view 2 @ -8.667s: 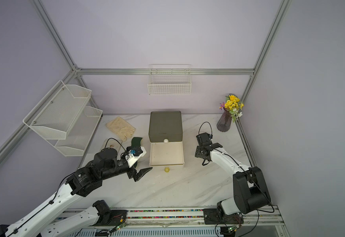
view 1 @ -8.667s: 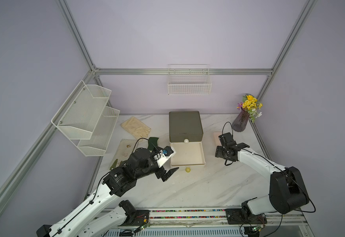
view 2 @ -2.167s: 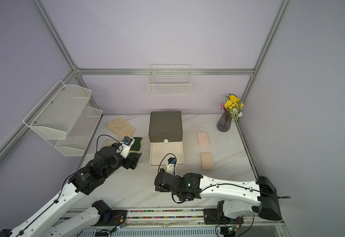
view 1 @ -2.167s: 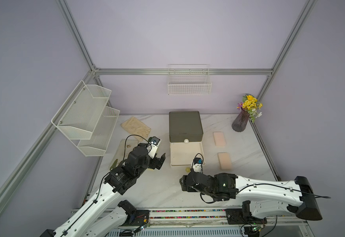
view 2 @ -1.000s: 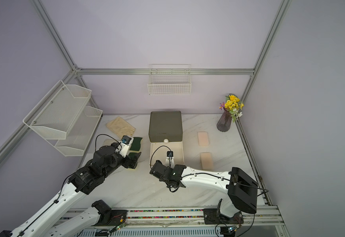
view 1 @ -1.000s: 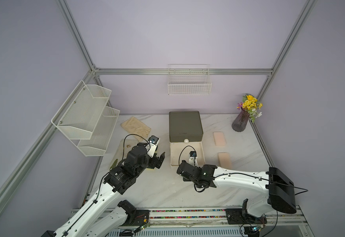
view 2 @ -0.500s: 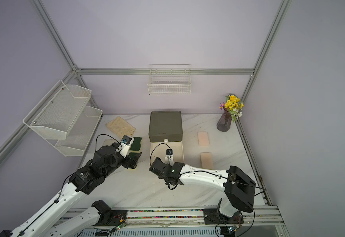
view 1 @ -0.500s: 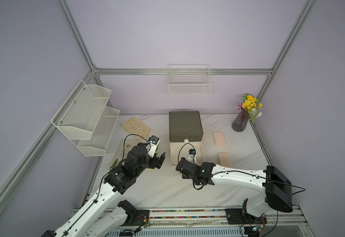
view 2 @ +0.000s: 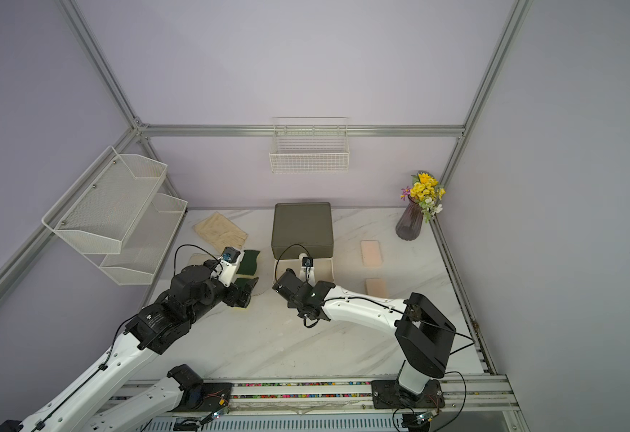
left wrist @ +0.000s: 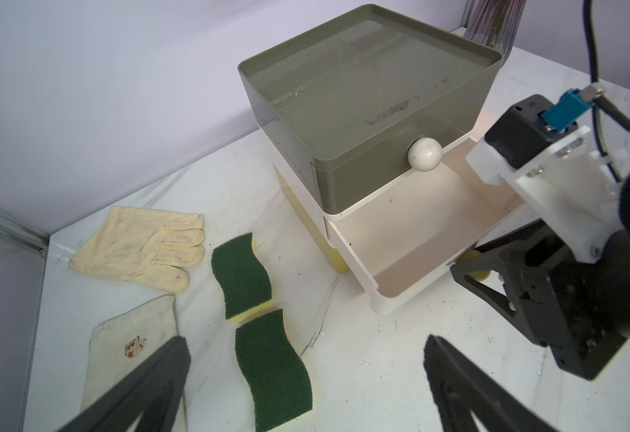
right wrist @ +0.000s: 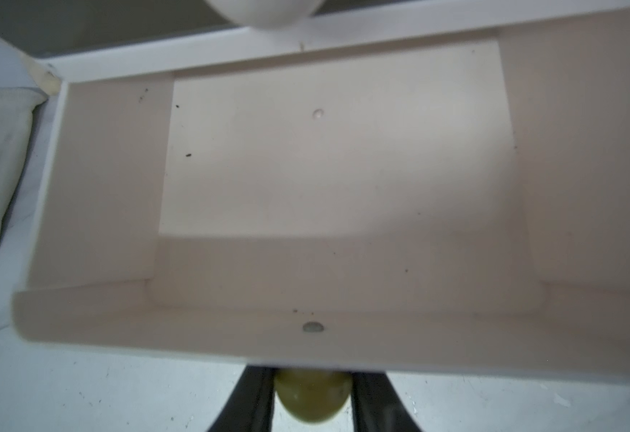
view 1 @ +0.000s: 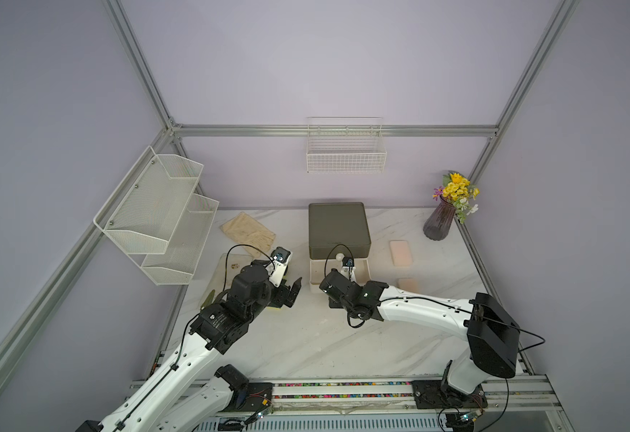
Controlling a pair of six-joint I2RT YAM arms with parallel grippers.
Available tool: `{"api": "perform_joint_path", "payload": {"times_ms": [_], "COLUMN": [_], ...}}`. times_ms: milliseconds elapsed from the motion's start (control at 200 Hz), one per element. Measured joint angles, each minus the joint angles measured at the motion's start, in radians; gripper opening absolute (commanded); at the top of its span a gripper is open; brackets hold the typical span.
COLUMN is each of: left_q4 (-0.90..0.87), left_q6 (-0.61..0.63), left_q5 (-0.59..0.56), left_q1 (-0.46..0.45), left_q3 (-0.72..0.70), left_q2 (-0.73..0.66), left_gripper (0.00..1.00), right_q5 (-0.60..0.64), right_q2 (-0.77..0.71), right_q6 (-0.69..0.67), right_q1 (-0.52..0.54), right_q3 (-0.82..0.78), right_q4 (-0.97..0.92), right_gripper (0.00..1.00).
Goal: Take the sponge out of the drawer
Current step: Close the drawer in the storage box.
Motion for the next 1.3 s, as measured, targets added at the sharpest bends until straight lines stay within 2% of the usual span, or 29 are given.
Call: {"api": "perform_joint_path", "payload": {"times_ms": [315,800,1165,1300], "left_q4": [0.001,0.002,0.002,0.002], "left_q6": [0.0,-0.001,-0.001,-0.001], "left_q5": [0.006,0.008,0.009,0.009], "left_q1": [0.005,0.006,0.006,0.007], "left_q3": [0.0,0.0,0.0,0.0], "left_q2": [0.002,0.006,0.006,0.006], "left_gripper": [1.0,1.0,1.0,1.0], "right_q5": [0.006,0.042,0.073,0.092], "right_q2": [0.08,0.113,0.003,-0.001], "right_q6": [-0.112,-0.181,-0.217,-0.247], "right_q1": [-0.09,-0.105,-0.124,-0.124], "right_q3": [0.058,0.067,-0.204,-0.242], "right_q4": [0.107,0.173,0.549,0.628], "right_gripper": [0.14,0.14,0.15,0.15]}}
